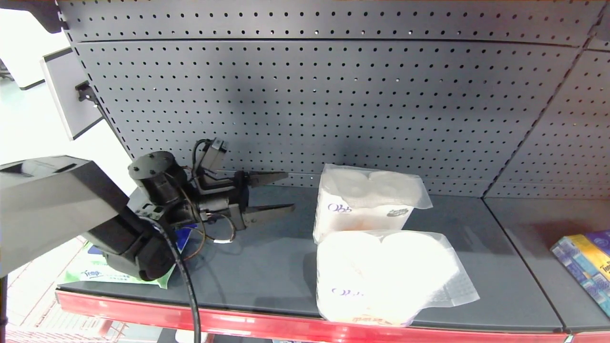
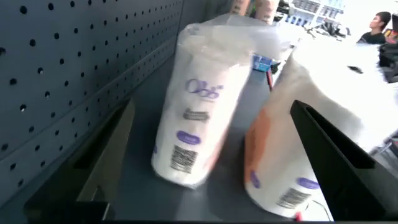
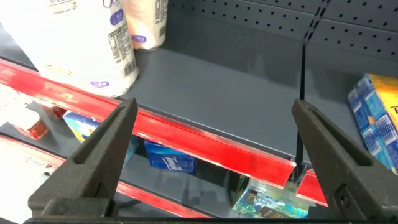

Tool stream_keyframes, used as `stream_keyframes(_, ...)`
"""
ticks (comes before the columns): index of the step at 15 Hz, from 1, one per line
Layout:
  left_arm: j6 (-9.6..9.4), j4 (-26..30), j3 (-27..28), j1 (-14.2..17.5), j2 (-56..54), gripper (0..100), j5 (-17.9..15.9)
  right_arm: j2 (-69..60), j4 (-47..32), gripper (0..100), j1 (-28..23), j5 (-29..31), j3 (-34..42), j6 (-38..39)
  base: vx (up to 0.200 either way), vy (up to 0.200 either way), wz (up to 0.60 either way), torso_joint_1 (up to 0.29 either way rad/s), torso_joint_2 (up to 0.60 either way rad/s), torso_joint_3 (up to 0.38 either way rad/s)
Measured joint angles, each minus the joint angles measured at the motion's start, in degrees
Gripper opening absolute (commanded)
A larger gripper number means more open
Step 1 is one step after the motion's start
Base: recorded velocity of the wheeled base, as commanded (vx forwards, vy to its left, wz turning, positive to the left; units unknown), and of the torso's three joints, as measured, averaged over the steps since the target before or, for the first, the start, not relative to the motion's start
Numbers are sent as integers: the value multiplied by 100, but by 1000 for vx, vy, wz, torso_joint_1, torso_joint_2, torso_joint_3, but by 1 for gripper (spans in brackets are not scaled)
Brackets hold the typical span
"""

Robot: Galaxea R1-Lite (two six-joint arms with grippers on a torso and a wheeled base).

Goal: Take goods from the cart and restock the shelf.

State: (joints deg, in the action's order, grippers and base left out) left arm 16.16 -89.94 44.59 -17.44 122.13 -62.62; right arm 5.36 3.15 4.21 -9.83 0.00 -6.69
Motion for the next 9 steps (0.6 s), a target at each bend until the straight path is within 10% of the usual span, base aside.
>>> stream_keyframes(3,-5,0,-571,119,-597,100,148,0,0,100,0,0,0,16,0,0,0,0,0,0)
stream_keyframes(9,-112,2,-1309,172,-1537,100,2066,0,0,100,0,6,0,21,0,0,0,0,0,0)
